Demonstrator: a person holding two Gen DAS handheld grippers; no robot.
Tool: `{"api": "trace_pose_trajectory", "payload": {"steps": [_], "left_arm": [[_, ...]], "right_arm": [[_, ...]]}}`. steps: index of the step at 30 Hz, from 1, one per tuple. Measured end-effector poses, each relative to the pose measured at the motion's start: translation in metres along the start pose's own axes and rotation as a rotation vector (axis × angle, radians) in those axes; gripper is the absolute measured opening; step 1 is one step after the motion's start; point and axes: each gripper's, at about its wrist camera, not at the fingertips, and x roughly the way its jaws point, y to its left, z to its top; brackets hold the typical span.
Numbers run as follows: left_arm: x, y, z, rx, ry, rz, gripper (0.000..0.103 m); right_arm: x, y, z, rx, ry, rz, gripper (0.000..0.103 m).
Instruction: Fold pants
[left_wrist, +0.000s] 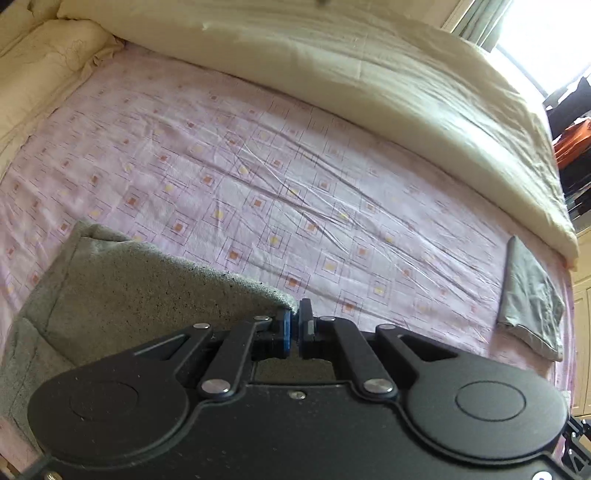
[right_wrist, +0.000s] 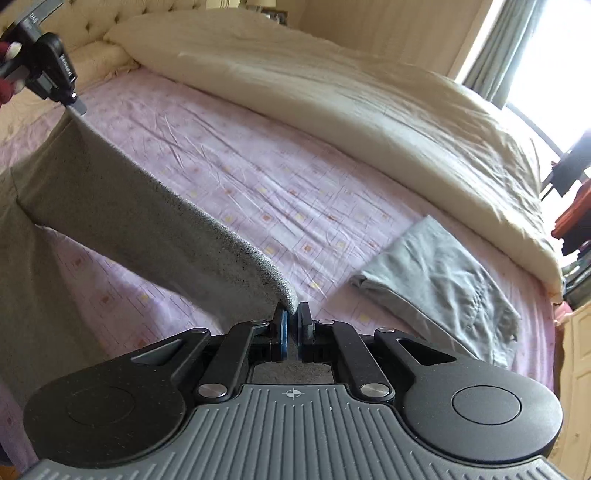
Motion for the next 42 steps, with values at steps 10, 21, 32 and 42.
{"api": "trace_pose_trajectory", "payload": {"steps": [10, 21, 32, 42], "left_arm": [[-0.020, 0.067, -0.153, 0.011, 0.229, 0.038, 0.005], [0.058, 0.095, -0.191, -0.061, 0.429, 0.147, 0.005], [0.090, 0.083, -0.184, -0.033, 0.468, 0.179, 0.006], [0.087, 0.061, -0.195, -0.063, 0.431, 0.275, 0.007]], "right_arm": [[-0.035, 0.088, -0.098, 0.001, 0.191, 0.057, 0.005], [-0.006, 0.128, -0.159, 0.283, 0.389, 0.100, 0.011], [-0.040, 0.046, -0.186, 0.737, 0.255, -0.054, 0.028], [0.025, -0.004, -0.191, 0.627, 0.326, -0.011, 0.028]]}}
